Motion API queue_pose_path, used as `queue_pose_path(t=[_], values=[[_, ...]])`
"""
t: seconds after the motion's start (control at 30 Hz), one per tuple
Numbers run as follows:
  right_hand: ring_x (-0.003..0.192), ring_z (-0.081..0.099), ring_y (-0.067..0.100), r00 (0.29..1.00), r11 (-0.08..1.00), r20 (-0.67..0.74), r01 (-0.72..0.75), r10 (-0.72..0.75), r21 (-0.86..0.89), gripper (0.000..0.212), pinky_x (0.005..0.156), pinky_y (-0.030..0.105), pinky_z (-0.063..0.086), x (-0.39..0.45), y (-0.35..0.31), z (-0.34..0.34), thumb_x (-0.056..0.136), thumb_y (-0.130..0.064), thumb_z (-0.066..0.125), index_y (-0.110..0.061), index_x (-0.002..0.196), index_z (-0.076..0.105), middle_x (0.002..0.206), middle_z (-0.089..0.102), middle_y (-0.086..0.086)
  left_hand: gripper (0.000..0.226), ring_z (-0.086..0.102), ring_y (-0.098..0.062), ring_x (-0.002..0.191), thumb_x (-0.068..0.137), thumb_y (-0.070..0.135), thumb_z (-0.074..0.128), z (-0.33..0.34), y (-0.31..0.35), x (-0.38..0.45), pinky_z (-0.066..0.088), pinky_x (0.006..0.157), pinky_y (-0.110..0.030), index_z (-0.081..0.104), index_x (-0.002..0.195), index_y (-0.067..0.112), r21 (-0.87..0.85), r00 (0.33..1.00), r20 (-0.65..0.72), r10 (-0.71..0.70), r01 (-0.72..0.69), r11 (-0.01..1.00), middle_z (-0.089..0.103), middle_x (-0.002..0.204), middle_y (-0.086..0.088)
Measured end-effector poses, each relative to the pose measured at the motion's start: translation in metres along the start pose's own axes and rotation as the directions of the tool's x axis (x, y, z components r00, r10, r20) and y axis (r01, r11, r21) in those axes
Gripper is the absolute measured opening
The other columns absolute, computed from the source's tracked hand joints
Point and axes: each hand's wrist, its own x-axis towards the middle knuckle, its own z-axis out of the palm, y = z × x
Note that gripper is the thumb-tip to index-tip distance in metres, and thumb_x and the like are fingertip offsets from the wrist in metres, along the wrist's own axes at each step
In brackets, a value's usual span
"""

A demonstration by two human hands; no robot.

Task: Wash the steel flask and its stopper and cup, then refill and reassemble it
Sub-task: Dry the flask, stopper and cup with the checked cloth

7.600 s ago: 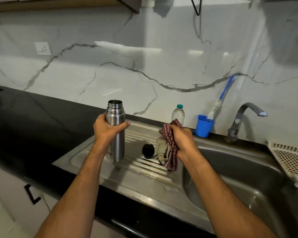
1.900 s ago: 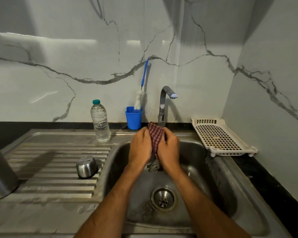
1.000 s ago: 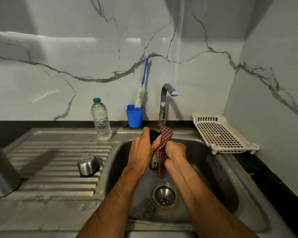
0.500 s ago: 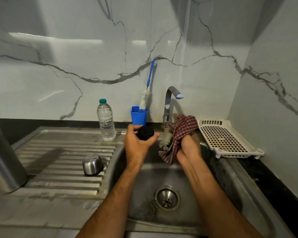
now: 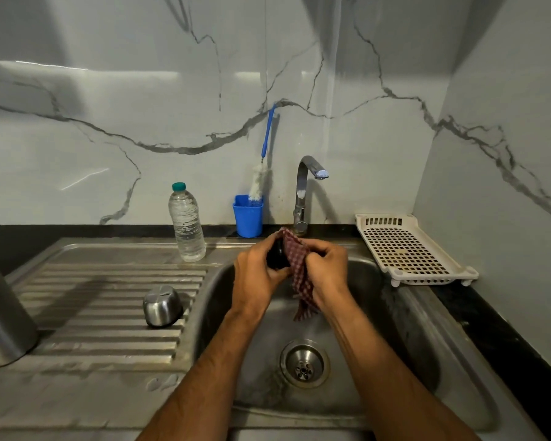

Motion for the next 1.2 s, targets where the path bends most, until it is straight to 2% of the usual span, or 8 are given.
queue_pose_path(t=[0.13,0.3,0.43,0.53,0.7,0.83,1.03,1.2], values=[[0.091,0.076,0.024,0.998,0.993,-0.013,-0.059,0.061,0.105,0.025,0.082,0.037,0.063,0.005,-0.001,-0.003,0.088,0.007,0.067,-0.011,0.098,0.080,0.091,0.079,0.006,0.071,0.066,-0.007,0.114,0.072,0.018,0.091,0.000,0.003,0.004,0.053,0.101,-0.025,0.062,0.137,0.017,-0.028,1.000,0.016,-0.010,0.011,1.000,0.072,0.124,0.003],[0.099,0.074,0.015,0.958,0.997,0.286,-0.002,-0.019,0.073,0.035,0.086,0.030,0.060,-0.004,0.002,-0.004,0.081,-0.012,0.082,-0.014,0.116,0.075,0.103,0.079,0.000,0.046,0.066,0.002,0.106,0.088,0.016,0.077,-0.003,0.000,0.005,0.056,0.096,-0.028,0.062,0.130,0.027,-0.170,0.996,0.072,-0.059,0.070,0.983,0.073,0.112,0.011],[0.089,0.075,0.025,0.990,0.981,0.102,-0.113,0.098,0.158,0.020,0.070,0.031,0.061,0.004,0.002,-0.009,0.086,0.005,0.072,-0.010,0.096,0.079,0.090,0.079,0.007,0.065,0.056,-0.002,0.116,0.080,0.016,0.085,-0.005,-0.005,0.008,0.045,0.097,-0.015,0.055,0.138,0.019,-0.098,0.971,0.198,-0.138,0.159,0.982,0.065,0.130,0.003],[0.088,0.073,0.030,0.984,0.956,0.057,-0.179,0.171,0.233,0.031,0.069,0.035,0.062,0.014,-0.002,-0.019,0.089,0.013,0.057,-0.009,0.099,0.077,0.093,0.077,0.013,0.071,0.065,-0.012,0.114,0.076,0.025,0.088,-0.003,-0.007,0.009,0.056,0.094,-0.027,0.044,0.133,0.024,-0.314,0.931,0.280,-0.234,0.319,0.894,0.063,0.130,-0.002],[0.100,0.071,0.014,0.996,0.992,0.042,0.074,-0.079,0.105,0.050,0.089,0.025,0.058,0.016,-0.015,-0.035,0.090,0.012,0.051,-0.025,0.110,0.078,0.105,0.077,-0.007,0.059,0.069,-0.028,0.111,0.076,0.025,0.082,-0.011,-0.007,0.007,0.060,0.089,-0.035,0.060,0.131,0.021,-0.606,0.879,0.345,-0.329,0.476,0.638,0.067,0.130,-0.005],[0.092,0.071,0.009,0.953,0.916,0.154,0.294,-0.260,-0.274,0.008,0.094,0.038,0.056,0.012,-0.015,-0.036,0.086,-0.025,0.074,-0.022,0.083,0.082,0.084,0.078,-0.009,0.053,0.068,-0.031,0.112,0.088,0.032,0.064,-0.021,-0.007,0.008,0.057,0.095,-0.042,0.060,0.136,0.011,-0.661,0.863,0.364,-0.350,0.504,0.556,0.070,0.125,-0.008],[0.070,0.072,0.007,0.838,0.736,0.431,0.518,-0.334,-0.437,0.054,0.079,0.038,0.062,0.003,-0.016,-0.030,0.082,-0.044,0.080,-0.034,0.133,0.064,0.071,0.075,-0.005,0.041,0.064,-0.023,0.123,0.099,0.033,0.052,-0.028,-0.003,0.007,0.055,0.098,-0.040,0.065,0.130,0.010,-0.672,0.840,0.448,-0.306,0.543,0.504,0.068,0.130,-0.008],[0.098,0.068,0.003,0.767,0.584,0.521,0.631,-0.374,-0.511,0.048,0.086,0.027,0.056,-0.002,-0.019,-0.032,0.091,-0.043,0.070,-0.029,0.136,0.062,0.113,0.076,-0.004,0.034,0.070,-0.019,0.111,0.093,0.033,0.057,-0.026,0.004,0.007,0.059,0.087,-0.032,0.071,0.116,0.012,-0.661,0.816,0.477,-0.326,0.578,0.479,0.076,0.113,-0.005]])
